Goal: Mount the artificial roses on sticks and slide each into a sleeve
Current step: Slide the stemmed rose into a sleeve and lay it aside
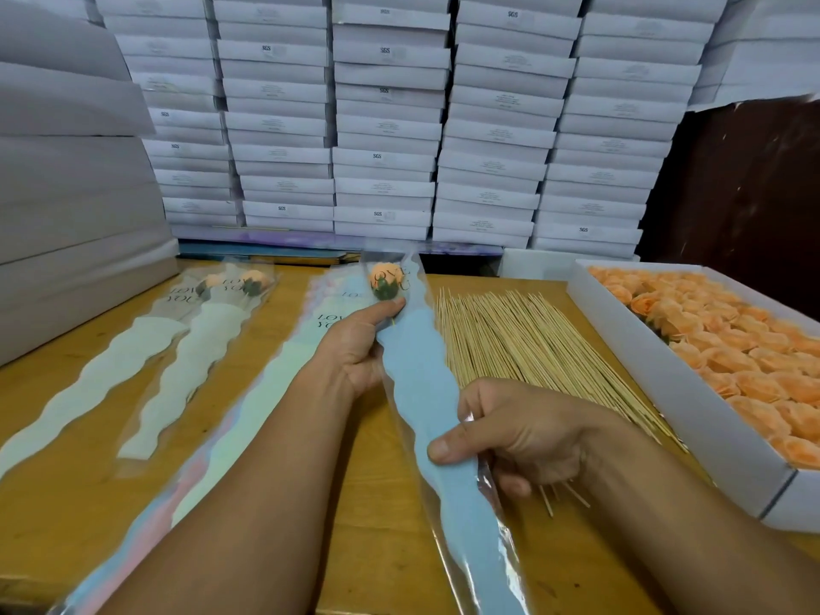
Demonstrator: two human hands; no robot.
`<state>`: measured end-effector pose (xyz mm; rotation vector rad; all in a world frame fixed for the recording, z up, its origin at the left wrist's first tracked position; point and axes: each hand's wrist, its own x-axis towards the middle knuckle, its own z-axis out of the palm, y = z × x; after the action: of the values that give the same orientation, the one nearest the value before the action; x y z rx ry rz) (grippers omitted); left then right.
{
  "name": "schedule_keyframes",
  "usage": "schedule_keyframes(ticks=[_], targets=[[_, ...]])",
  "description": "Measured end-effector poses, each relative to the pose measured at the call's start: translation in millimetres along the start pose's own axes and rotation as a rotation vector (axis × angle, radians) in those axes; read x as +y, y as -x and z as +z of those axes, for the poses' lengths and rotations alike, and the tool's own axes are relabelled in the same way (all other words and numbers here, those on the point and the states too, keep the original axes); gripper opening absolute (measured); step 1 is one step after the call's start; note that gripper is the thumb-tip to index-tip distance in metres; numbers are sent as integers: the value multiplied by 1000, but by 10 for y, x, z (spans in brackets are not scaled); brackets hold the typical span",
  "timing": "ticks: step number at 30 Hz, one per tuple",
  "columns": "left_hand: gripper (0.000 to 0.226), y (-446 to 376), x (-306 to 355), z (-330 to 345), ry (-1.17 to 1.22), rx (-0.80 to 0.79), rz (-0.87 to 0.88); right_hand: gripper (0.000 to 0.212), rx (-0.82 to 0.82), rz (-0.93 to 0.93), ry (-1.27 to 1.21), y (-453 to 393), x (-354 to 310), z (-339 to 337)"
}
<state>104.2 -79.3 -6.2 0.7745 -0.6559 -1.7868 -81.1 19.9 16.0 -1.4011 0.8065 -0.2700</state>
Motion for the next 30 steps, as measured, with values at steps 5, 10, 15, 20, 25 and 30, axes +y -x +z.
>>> schedule_keyframes(ticks=[5, 10, 15, 20, 25, 30], targets=[[41, 13, -20, 33, 27, -41, 8, 11, 50, -24, 1, 5, -10, 3], [56, 56, -47, 91, 39, -73, 30, 20, 149, -108, -26, 4, -24, 13], [63, 113, -117, 189, -102, -60, 69, 21, 275, -177, -86, -5, -35, -16], [38, 191, -214, 325, -372, -59, 37, 12, 422, -212, -163, -61, -10, -80], [36, 255, -131, 537, -707, 70, 100, 10, 602, -225, -200, -113, 29, -167], [40, 537, -17, 530, -947, 55, 124, 8, 714, -244, -248, -113, 27, -208]])
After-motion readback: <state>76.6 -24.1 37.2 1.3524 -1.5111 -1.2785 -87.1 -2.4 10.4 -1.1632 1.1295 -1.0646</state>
